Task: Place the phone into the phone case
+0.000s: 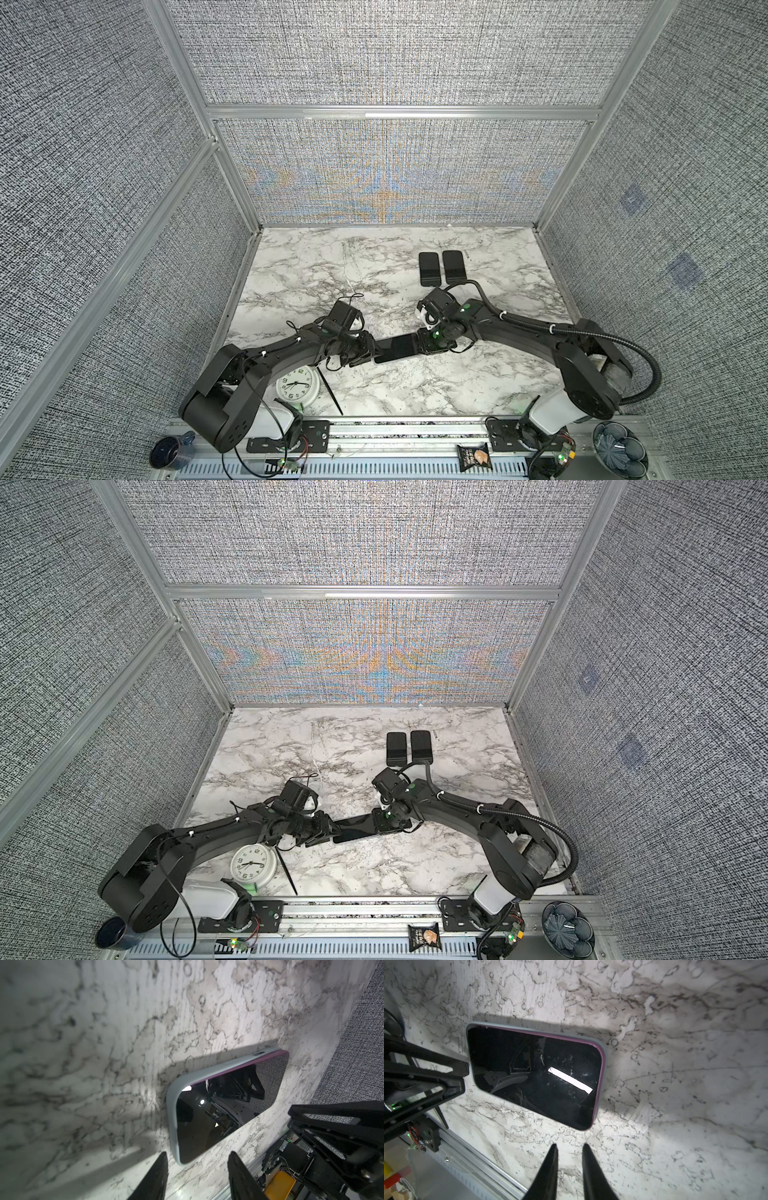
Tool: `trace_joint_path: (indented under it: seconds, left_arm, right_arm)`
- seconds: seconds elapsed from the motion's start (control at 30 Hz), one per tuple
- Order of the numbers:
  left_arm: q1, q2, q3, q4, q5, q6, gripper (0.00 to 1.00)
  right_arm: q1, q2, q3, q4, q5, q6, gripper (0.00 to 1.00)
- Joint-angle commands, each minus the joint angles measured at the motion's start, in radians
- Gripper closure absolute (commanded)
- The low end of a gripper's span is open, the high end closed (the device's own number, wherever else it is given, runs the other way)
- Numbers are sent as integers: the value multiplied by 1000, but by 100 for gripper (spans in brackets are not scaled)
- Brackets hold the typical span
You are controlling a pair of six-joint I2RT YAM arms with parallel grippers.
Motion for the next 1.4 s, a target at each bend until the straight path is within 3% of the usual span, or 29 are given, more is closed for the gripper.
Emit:
trace_joint_path:
  seconds: [0.0, 0.17, 0.47, 1.37]
  left_arm:
    - [-12, -25, -4, -59, -32, -16, 47]
    - [-42, -27, 4, -82, -36, -33, 47]
    - [-66, 45, 34, -58, -47, -39, 56]
    - [-64, 89, 33, -28, -51, -30, 60]
  right_arm:
    - [4, -24, -26, 30, 61, 72, 74]
    - [4, -38, -43, 54, 75, 98, 71]
    - [4, 6, -38, 86, 59, 99, 71]
    - [-4, 69, -89, 169, -16, 114, 91]
